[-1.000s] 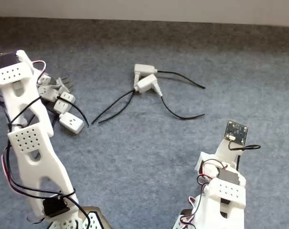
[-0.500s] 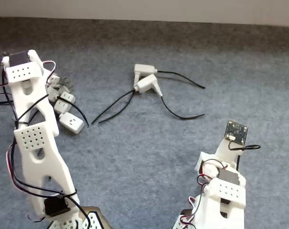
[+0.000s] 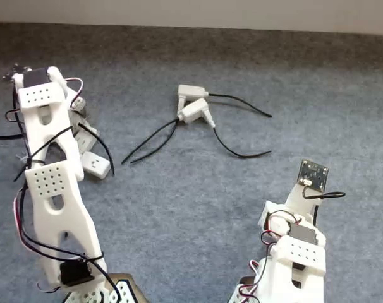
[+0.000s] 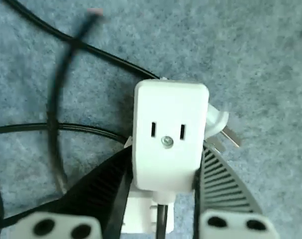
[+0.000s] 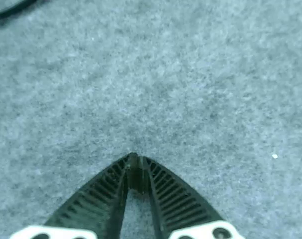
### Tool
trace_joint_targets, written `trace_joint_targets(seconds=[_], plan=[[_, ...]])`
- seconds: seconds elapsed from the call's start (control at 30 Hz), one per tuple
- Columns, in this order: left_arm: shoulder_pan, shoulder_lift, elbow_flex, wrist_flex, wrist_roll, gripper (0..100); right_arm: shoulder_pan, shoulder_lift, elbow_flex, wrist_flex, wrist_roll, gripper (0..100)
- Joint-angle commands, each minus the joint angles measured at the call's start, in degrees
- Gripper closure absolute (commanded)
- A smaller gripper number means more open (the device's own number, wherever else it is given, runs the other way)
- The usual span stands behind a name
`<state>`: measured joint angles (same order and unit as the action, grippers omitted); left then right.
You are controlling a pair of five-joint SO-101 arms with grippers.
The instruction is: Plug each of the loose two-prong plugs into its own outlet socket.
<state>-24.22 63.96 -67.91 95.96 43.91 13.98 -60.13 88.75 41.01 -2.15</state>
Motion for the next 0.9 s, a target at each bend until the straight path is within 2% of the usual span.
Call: trace_joint_targets(seconds=[0.0,0.17,0.3,0.4,0.63,0.77,0.87], plan=[[0.22,-1.36,-0.04,-1.14,0.00,99,-0.75,-0.66,-2.33,0.13,-0.18,98.8],[0.22,-1.45,-9.10,-0.18,-0.18,98,-0.75,-0.66,-2.33,0.13,-0.18,98.8],[0.75,-1.45,-22.11,5.27,-0.70,98,-0.75,-0.57,-2.07,-1.63,-0.18,98.8],[2.51,-1.89,-28.26,5.27,-8.09,98,-0.75,-0.48,-2.07,-1.71,-0.18,98.8],[9.89,-11.91,-24.48,5.36,-17.93,98,-0.75,-0.48,-2.07,-1.80,-0.18,98.8],[16.75,-18.86,-20.09,5.63,-28.04,98,-0.75,-0.57,-2.07,-1.80,-0.18,98.8],[23.16,-25.54,-11.38,5.63,-36.13,98,-0.57,-0.57,-2.07,-1.80,-0.18,98.8]])
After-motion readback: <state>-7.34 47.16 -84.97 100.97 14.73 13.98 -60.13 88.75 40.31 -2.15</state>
